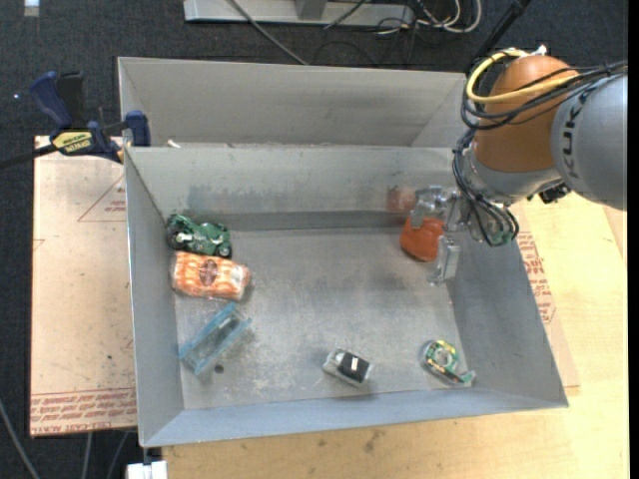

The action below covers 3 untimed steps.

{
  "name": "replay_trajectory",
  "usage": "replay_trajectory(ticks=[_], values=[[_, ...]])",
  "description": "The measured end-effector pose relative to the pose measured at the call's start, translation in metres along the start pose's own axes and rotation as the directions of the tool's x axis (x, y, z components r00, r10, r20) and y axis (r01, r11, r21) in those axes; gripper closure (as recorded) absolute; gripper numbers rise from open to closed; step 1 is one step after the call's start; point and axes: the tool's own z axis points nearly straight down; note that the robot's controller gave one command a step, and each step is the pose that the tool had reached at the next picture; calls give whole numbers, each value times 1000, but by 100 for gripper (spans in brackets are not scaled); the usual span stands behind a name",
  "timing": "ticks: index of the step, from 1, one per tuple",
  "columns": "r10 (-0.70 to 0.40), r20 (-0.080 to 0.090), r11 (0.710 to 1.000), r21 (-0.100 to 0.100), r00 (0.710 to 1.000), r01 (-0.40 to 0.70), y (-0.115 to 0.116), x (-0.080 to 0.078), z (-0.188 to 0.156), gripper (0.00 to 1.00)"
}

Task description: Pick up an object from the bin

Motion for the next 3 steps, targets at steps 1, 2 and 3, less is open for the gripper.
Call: replay_trajectory(ticks=[1, 2, 3], values=[[-2, 7, 1000, 1, 1000, 2, 0, -2, -5, 0], [39, 16, 999, 0, 999, -39, -5, -13, 32, 0], [13, 8, 1000, 1, 1000, -13, -35, 9, 57, 100]])
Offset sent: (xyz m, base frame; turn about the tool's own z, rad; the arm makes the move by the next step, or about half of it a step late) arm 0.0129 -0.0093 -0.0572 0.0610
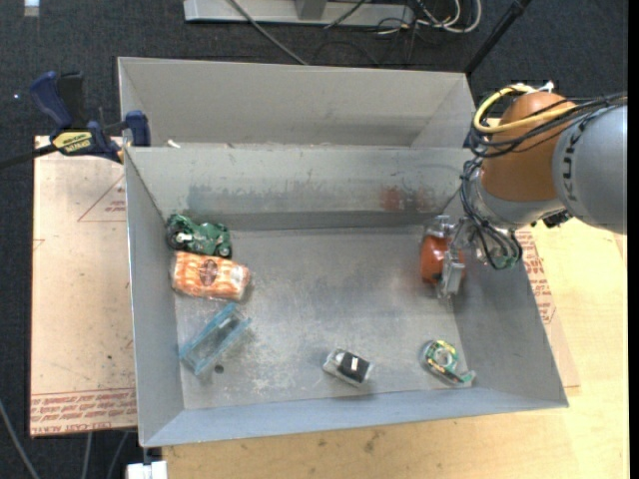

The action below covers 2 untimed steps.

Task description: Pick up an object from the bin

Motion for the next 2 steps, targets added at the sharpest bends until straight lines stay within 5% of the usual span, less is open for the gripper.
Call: replay_trajectory(ticks=[1, 2], values=[[-1, 0, 1000, 0, 1000, 1, 0, 0, 0, 100], [5, -6, 1000, -2, 1000, -5, 15, 13, -55, 100]])
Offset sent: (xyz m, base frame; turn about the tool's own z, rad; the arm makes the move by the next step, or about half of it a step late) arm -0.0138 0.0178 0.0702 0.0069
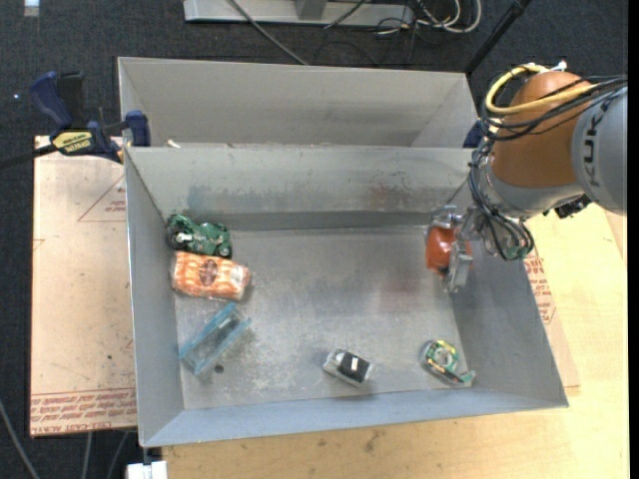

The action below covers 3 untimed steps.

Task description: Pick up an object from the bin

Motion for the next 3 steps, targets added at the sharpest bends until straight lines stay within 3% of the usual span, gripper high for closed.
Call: replay_trajectory(ticks=[1, 2, 3], values=[[-8, 19, 1000, 4, 1000, 8, 20, -12, -11, 100], [-9, -4, 1000, -1, 1000, 9, 19, 5, -37, 100], [-10, 15, 1000, 3, 1000, 10, 19, -8, -64, 100]])
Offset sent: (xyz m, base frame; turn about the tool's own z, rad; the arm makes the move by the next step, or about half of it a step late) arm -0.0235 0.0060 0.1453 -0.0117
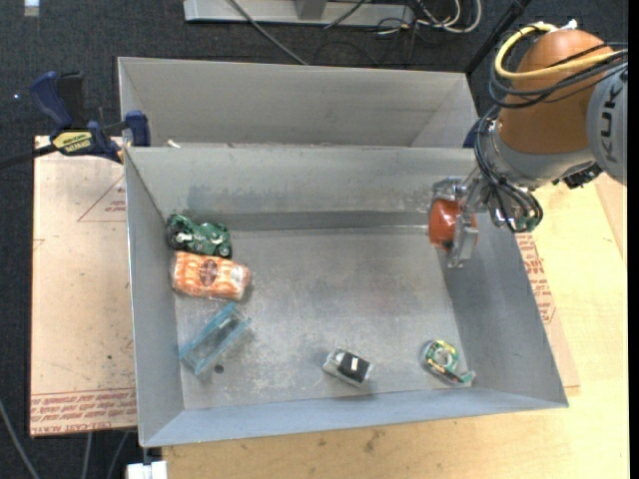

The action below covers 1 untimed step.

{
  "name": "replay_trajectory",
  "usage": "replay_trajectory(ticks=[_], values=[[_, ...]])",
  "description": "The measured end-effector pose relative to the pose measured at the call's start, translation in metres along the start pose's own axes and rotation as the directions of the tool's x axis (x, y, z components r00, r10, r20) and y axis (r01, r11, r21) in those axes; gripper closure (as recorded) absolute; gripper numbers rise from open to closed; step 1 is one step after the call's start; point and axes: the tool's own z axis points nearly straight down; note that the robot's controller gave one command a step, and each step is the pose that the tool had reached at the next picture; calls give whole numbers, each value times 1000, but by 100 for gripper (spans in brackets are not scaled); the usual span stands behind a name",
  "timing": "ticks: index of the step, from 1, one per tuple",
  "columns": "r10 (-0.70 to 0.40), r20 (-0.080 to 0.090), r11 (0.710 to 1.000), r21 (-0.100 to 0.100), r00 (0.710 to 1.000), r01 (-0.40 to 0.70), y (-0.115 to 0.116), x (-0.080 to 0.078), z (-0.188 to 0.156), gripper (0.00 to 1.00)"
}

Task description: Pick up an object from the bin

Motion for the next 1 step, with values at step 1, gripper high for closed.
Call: replay_trajectory(ticks=[1], values=[[19, -13, 1000, -3, 1000, -19, -11, 7, -27, 100]])
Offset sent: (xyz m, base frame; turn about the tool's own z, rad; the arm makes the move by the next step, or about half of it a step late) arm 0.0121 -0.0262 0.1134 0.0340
